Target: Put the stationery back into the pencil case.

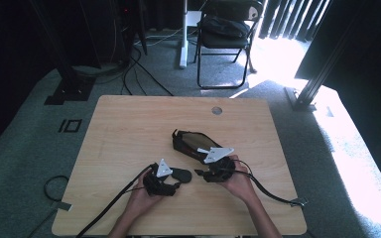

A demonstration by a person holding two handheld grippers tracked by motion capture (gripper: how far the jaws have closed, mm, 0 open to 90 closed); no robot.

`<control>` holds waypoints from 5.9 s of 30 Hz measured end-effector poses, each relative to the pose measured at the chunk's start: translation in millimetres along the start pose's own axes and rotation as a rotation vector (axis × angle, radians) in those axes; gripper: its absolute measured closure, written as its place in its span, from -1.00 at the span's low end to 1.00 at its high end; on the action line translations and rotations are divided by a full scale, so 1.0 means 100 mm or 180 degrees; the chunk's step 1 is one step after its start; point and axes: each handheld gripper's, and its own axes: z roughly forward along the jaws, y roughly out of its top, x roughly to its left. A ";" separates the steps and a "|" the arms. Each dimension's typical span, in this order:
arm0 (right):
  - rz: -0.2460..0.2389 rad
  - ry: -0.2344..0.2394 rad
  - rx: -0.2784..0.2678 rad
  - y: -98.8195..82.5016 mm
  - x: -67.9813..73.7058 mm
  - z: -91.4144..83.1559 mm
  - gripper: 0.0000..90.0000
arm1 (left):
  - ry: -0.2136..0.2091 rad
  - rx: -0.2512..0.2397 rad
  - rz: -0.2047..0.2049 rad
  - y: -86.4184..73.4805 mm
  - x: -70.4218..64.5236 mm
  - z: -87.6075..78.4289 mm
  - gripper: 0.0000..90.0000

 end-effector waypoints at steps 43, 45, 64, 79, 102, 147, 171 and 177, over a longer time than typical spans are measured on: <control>0.0089 0.0004 -0.0128 0.21 0.26 0.34 -0.61 | 0.0545 0.0008 -0.0317 -0.16 0.45 -0.17 -0.37; 0.0102 0.0024 -0.0125 0.20 0.26 0.36 -0.62 | 0.0564 -0.0002 -0.0346 -0.18 0.47 -0.18 -0.39; 0.0092 -0.0006 -0.0125 0.15 0.29 0.50 -0.60 | 0.0501 0.0014 -0.0528 -0.19 0.54 -0.16 -0.54; 0.0145 -0.0016 0.0054 0.07 0.29 0.65 -0.54 | 0.0498 0.0021 -0.0522 -0.19 0.54 -0.16 -0.54; 0.0194 0.0017 0.0279 -0.02 0.26 0.80 -0.31 | 0.0499 0.0018 -0.0524 -0.19 0.54 -0.16 -0.54; 0.0262 0.0111 0.0600 0.03 0.15 0.76 -0.09 | 0.0501 0.0012 -0.0530 -0.19 0.54 -0.16 -0.54; 0.0208 0.0020 0.0361 0.06 0.18 0.63 -0.08 | 0.0499 0.0019 -0.0523 -0.19 0.54 -0.16 -0.54; 0.0209 -0.0001 0.0300 0.09 0.18 0.58 -0.08 | 0.0499 0.0019 -0.0524 -0.19 0.54 -0.16 -0.54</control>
